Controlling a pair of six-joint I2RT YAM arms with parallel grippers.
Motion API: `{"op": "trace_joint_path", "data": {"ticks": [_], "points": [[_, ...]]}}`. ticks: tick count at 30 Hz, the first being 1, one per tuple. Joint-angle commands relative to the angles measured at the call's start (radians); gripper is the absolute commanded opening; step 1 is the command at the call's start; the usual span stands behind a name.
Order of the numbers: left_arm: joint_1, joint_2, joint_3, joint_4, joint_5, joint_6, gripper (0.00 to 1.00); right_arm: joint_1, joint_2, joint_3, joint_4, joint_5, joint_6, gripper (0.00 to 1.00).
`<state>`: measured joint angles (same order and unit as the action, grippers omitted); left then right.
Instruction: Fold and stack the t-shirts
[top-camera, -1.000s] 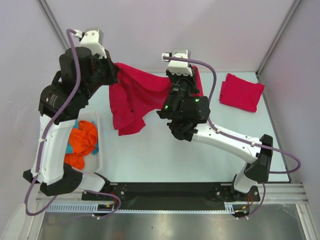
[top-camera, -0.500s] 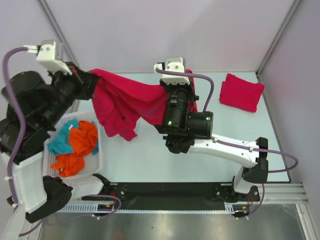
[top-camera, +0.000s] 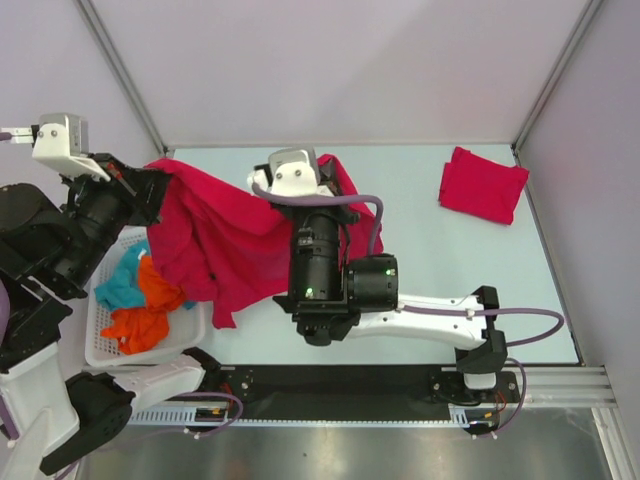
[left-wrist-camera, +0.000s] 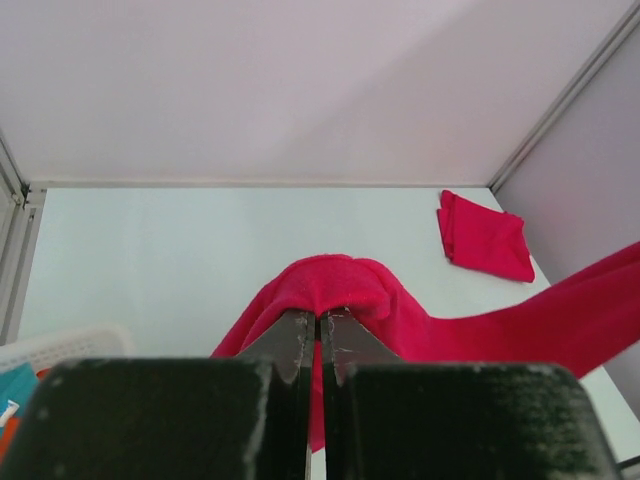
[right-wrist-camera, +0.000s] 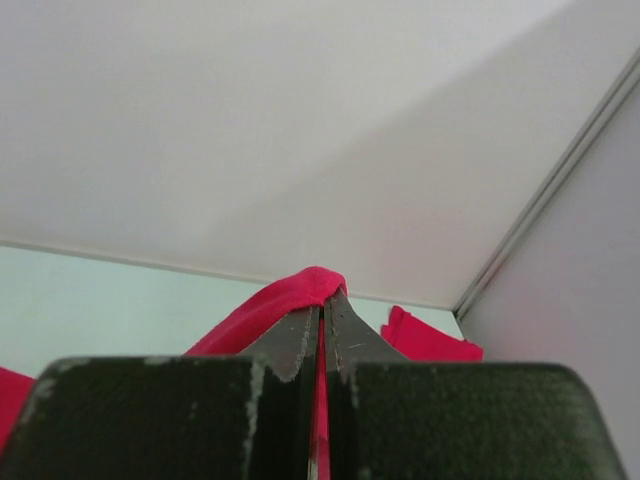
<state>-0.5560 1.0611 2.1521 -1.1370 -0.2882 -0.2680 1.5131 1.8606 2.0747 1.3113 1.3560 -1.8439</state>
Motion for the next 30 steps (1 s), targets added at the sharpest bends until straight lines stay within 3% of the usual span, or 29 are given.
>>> {"op": "trace_joint_path", "data": {"ticks": [1,9,17,25,30], "points": [[-0.007,-0.015,-0.020,0.025,-0.017,0.019,0.00,0.041,0.052,0.146,0.217,-0.070,-0.090,0.00],[-0.007,0.003,-0.028,0.020,-0.016,0.030,0.00,-0.005,0.058,0.144,0.217,-0.043,-0.069,0.00],[-0.007,0.095,-0.014,-0.027,-0.121,0.006,0.00,-0.169,-0.158,-0.187,0.143,0.069,0.167,0.00],[-0.007,0.181,-0.009,-0.020,-0.121,0.006,0.00,-0.397,-0.238,-0.306,0.226,0.100,0.011,0.00],[-0.004,0.215,0.018,-0.029,-0.111,0.009,0.00,-0.493,-0.267,-0.373,0.238,0.097,-0.003,0.00]]}}
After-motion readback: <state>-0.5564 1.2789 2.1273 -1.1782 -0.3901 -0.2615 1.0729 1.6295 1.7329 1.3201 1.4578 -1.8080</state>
